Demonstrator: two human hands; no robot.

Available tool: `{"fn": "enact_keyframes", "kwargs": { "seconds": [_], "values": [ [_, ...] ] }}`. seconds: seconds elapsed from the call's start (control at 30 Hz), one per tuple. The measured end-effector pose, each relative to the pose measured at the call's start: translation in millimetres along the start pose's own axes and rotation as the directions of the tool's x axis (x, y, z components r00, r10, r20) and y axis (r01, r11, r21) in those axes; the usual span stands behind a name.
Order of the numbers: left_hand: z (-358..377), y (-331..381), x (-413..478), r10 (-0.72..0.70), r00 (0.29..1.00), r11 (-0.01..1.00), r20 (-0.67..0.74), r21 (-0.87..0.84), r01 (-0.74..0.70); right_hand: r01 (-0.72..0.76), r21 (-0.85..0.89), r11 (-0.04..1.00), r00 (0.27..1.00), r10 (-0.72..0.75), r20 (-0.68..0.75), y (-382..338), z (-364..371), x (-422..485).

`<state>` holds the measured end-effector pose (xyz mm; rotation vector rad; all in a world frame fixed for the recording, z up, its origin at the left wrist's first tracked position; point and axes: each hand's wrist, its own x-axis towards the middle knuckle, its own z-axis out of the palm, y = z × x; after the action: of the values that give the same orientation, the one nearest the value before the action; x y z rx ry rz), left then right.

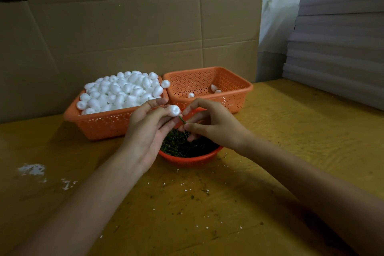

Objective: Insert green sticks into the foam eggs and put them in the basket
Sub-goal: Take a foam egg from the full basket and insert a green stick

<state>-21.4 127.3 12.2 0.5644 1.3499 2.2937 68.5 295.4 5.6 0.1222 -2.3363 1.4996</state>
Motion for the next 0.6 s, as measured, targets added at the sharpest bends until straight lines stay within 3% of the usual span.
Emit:
{"fn": "enact_keyframes", "kwargs": {
  "seconds": [0.2, 0.6],
  "values": [
    [0.4, 0.3, -0.5, 0.003, 1.0, 1.0, 0.004, -0.017, -0.003, 0.007, -0.013, 1.0, 1.0, -0.007, -0.007, 0.5, 1.6, 0.5],
    [1.7, -0.3, -0.1, 0.003, 1.0, 1.0, -0.024, 0.0, -0.003, -0.031, 0.167, 0.985, 0.997, 0.043, -0.066, -3.5, 0.5, -0.5]
  ]
}}
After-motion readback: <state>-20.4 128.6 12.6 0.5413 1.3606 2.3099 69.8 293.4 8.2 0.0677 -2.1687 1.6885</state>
